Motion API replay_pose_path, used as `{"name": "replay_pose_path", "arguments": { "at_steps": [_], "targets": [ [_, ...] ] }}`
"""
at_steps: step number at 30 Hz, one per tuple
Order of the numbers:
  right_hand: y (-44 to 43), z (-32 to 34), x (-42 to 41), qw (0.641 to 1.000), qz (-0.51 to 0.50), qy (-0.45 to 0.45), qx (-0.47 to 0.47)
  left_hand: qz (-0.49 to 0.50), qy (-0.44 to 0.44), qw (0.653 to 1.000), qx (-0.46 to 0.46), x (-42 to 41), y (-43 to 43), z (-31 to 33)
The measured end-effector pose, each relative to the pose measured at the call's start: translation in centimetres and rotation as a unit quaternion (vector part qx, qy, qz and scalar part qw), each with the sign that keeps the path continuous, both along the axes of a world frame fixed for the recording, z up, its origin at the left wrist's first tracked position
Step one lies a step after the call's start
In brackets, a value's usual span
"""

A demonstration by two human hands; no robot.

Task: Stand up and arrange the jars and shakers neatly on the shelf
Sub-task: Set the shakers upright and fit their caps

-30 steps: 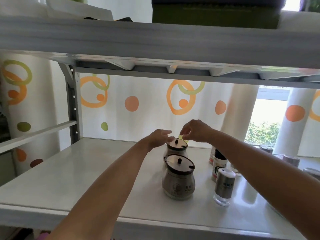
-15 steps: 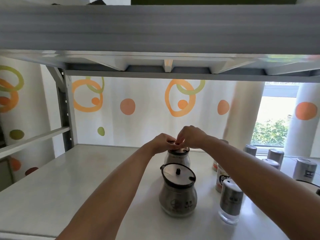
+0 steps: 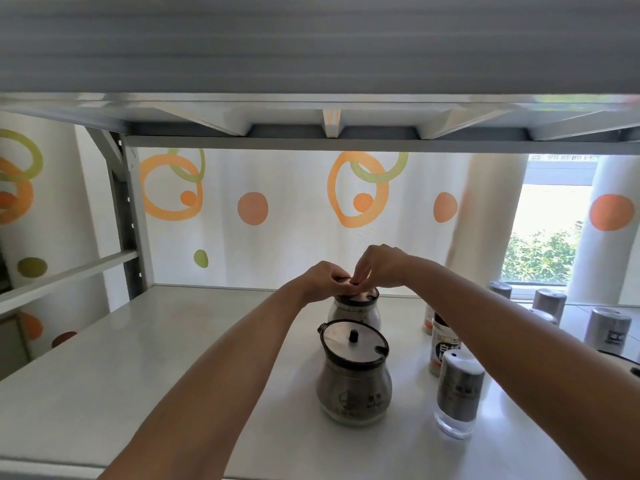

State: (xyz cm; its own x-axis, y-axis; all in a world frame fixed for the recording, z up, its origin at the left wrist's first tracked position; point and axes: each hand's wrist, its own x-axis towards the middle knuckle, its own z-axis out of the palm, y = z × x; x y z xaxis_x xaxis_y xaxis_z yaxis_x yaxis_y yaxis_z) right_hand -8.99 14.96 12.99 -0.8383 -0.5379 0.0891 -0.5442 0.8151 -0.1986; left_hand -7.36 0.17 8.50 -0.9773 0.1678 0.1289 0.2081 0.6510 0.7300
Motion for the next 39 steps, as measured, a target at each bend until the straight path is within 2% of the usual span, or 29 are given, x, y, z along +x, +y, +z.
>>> {"name": "replay_pose_path", "arguments": {
  "at_steps": [6, 11, 18, 29, 34, 39],
  "targets": [
    [1.0, 0.9, 1.4, 0.998, 0.032, -0.055, -0.001, 0.038, -0.020, 0.998, -0.052, 0.6, 0.7, 0.7],
    [4.7, 3.0, 2.3, 0.999, 0.009, -0.031, -0.037, 0.068, 0.016, 0.996, -0.048, 0.9, 1.9, 1.9],
    [13.2, 4.7, 4.1, 0.997, -0.064, -0.019, -0.032, 0.023, 0.058, 0.996, -0.066, 2.2, 6.8, 4.4],
    [25.9, 3.5, 10.4, 0.992, -0.119, -0.019, -0.037, -0.176, 0.058, 0.972, -0.141, 7.6, 20.1, 4.2],
    [28.6, 1.1, 12.4, 0.990, -0.123, -0.047, -0.053, -0.195, 0.010, 0.966, -0.169, 8.8, 24.0, 2.6],
    [29.1, -0.5, 12.6, 0.990, -0.115, -0.040, -0.077, -0.195, -0.001, 0.965, -0.175, 9.6, 26.0, 1.6]
  ]
}}
